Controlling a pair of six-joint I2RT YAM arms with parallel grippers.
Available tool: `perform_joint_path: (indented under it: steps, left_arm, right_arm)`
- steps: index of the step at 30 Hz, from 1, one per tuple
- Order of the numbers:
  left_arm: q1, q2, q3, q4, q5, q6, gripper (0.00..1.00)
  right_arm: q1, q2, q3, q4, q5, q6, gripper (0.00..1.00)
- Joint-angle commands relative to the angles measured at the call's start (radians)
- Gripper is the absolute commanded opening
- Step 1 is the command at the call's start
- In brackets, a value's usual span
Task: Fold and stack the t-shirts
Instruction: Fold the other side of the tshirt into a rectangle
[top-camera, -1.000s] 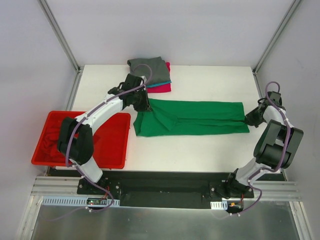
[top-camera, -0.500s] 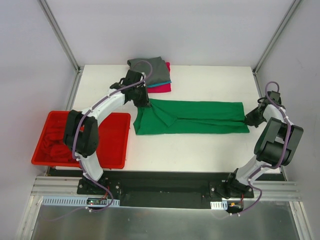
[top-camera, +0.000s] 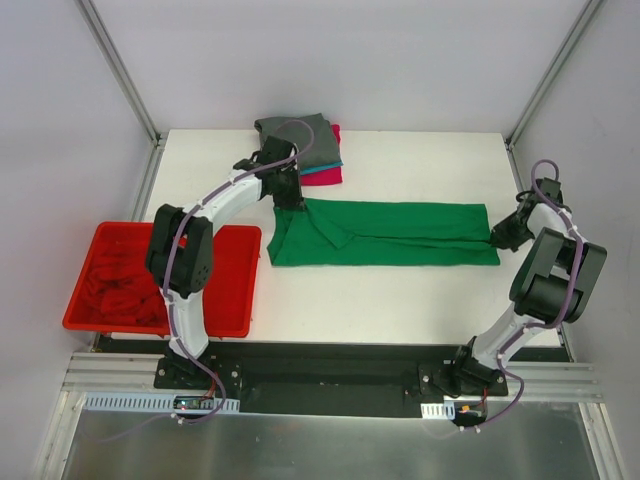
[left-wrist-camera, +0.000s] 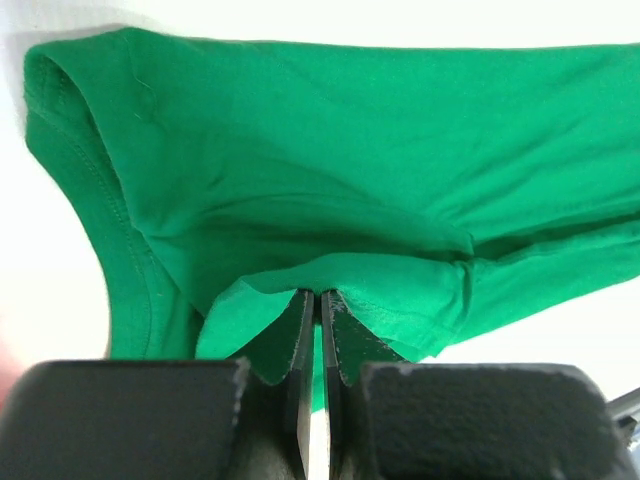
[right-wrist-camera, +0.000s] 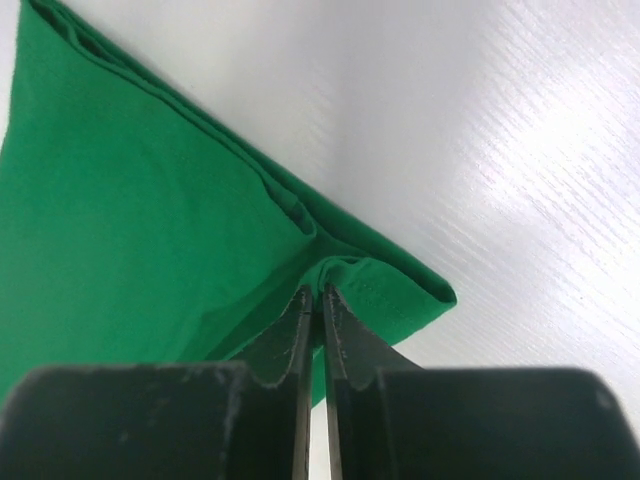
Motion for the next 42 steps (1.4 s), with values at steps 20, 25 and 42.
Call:
perform_joint_path:
  steps: [20, 25, 42]
  left_arm:
    - [-0.008, -0.107, -0.035, -0.043, 0.044, -0.012, 0.99]
    - [-0.044, -0.184, -0.158, 0.024, 0.136, -0.024, 0.99]
    - [-0.053, -0.199, -0.278, 0.115, 0.232, -0.053, 0.99]
  right_arm:
    - [0.039, -0.216, 0.009, -0.052, -0.073, -0.197, 0.96]
    - [0.154, -0.296, -0.113, 0.008, -0.177, -0.205, 0.96]
    - [0.246, 0.068, 0.124, 0.112, -0.059, -0.147, 0.96]
